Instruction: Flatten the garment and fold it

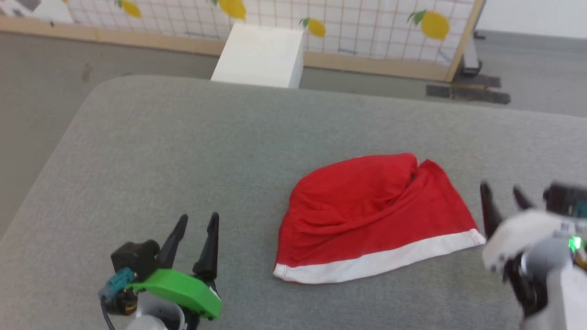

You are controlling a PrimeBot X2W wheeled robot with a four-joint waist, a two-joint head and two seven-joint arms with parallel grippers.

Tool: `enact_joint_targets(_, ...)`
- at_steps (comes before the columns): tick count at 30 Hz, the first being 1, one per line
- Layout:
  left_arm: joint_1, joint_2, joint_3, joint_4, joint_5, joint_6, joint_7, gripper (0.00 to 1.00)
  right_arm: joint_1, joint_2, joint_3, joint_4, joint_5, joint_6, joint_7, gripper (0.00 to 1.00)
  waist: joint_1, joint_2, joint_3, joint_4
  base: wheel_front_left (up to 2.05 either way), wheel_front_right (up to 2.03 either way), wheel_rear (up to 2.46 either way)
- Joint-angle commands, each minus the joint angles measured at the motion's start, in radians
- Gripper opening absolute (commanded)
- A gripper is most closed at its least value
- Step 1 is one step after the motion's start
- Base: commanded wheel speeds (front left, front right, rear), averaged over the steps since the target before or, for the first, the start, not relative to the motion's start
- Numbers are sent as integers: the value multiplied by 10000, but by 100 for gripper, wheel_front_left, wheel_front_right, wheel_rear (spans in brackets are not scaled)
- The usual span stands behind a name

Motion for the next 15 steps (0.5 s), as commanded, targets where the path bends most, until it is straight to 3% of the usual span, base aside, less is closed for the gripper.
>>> enact_joint_targets(1,166,-78,-66,-81,-24,57,59,100,480,-3,12,-125,373,-15,-99,100,0,0,-438,-461,0,0,0)
enact_joint_targets(6,278,-335,-691,-239,-206,-79,972,100,1654,-1,-210,-384,1103,-15,-226,100,0,0,-470,-590,0,0,0)
enact_joint_targets(8,126,-476,-1110,-118,-644,-113,2433,100,1929,-1,-268,-548,1209,-15,-201,100,0,0,-426,-757,0,0,0)
enact_joint_targets(12,-151,-351,-1497,309,-809,355,4481,100,1916,0,-290,-779,1206,-15,-123,100,0,0,-289,-1005,0,0,0)
enact_joint_targets(15,-289,-244,-1611,467,-816,625,5277,100,1802,0,-230,-897,1225,-15,-98,100,0,0,-153,-1218,0,0,0)
